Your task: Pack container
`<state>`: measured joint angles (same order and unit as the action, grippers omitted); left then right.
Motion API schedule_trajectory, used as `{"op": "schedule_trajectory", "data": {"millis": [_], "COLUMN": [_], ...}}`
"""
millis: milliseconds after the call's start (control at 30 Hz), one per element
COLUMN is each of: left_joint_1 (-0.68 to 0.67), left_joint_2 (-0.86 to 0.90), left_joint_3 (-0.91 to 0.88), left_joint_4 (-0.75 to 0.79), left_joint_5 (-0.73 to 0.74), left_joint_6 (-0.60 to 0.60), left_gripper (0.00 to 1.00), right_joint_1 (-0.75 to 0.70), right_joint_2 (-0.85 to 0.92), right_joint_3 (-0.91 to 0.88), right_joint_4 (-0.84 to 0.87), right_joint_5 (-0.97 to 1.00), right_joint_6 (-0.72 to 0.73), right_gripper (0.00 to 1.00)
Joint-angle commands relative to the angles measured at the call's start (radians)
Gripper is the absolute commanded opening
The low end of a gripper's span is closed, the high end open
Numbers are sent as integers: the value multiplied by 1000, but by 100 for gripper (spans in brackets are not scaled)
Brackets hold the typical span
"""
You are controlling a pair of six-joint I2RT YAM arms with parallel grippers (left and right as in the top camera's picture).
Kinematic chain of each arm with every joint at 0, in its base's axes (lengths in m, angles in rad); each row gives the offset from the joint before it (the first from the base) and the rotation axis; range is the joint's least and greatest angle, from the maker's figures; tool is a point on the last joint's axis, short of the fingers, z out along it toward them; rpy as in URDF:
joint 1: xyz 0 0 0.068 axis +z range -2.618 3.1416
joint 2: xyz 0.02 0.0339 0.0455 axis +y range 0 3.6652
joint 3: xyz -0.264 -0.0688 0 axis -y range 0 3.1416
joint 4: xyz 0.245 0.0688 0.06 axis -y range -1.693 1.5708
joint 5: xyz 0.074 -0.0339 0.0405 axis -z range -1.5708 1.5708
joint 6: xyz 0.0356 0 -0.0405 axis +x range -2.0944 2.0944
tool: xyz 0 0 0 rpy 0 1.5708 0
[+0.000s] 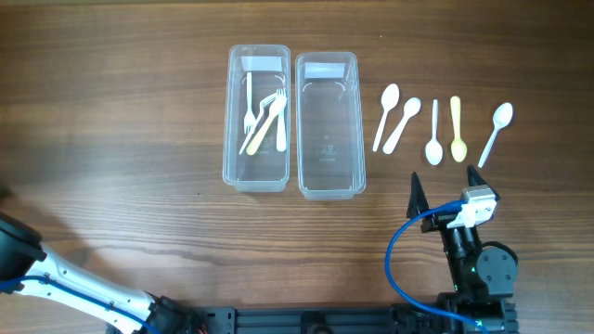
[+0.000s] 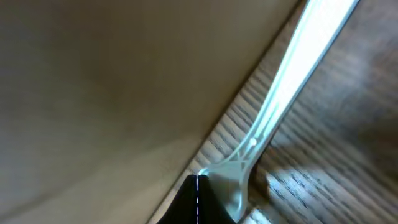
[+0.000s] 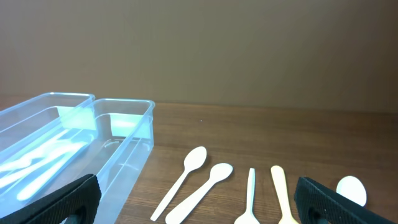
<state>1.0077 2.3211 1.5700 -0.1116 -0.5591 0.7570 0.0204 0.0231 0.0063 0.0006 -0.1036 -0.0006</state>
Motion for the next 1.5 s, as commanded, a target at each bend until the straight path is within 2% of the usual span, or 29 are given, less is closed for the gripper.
{"op": "schedule_trajectory", "data": {"millis": [0, 400, 667, 800, 1133, 1333, 1467], "left_joint_1": [14, -24, -214, -351, -553, -637, -650], "left_joint_2": [23, 23, 23, 23, 22, -19, -84], "left_joint_3": [5, 5, 5, 5, 5, 12, 52], "left_joint_4": [4, -42, -43, -95, -167, -134, -102], "left_joint_5": [20, 26, -8, -24, -138, -217, -235], "left_joint_6": [22, 21, 12, -34, -139, -200, -261], "left_gripper": [4, 4, 4, 5, 4, 22, 24], "right_joint_1": [-4, -4, -4, -4, -4, -4, -4], "right_joint_2": [-2, -2, -2, -2, -2, -2, -2], "right_joint_3": [-1, -1, -1, -1, -1, -1, -1], "right_joint_4": [5, 5, 5, 5, 5, 5, 5], "right_joint_5": [11, 11, 11, 11, 11, 11, 11], "right_joint_6": [1, 1, 1, 1, 1, 1, 1], "right_gripper": [100, 100, 100, 100, 100, 100, 100]}}
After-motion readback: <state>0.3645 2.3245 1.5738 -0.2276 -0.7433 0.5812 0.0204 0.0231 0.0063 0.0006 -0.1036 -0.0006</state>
